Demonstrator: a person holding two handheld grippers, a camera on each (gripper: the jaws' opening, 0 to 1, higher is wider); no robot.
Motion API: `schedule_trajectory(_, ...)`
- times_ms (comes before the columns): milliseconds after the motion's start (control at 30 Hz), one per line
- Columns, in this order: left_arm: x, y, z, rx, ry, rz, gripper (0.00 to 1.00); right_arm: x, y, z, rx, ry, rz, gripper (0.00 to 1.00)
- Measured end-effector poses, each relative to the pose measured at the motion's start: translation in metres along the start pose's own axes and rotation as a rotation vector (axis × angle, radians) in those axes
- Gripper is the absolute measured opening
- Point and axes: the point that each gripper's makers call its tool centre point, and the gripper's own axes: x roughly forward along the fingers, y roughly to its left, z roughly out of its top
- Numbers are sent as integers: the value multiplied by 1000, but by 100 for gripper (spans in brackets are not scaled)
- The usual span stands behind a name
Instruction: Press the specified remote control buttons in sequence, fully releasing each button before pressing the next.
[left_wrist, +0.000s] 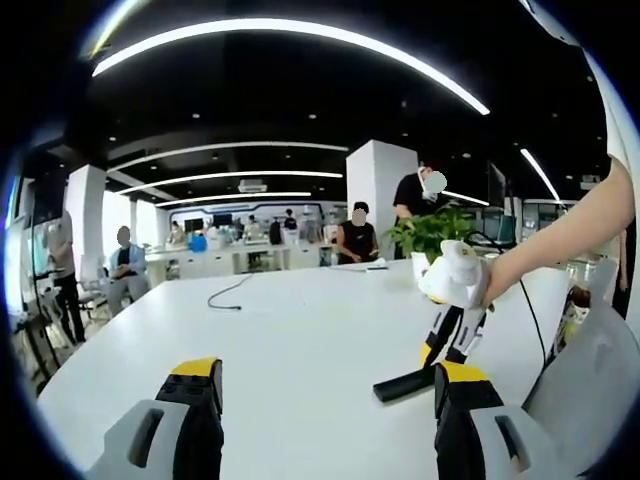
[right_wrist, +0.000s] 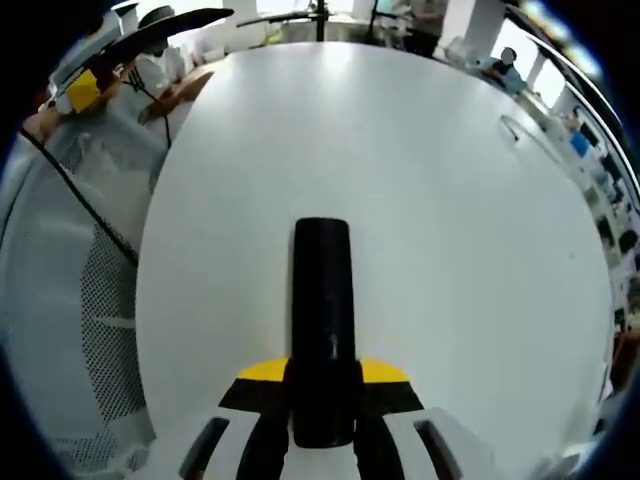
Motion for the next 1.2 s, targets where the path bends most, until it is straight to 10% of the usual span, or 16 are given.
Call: schedule_trajectory(1200, -1, 0, -3, -4, 18, 1, 90, -1, 1, 0, 1, 13, -6, 21)
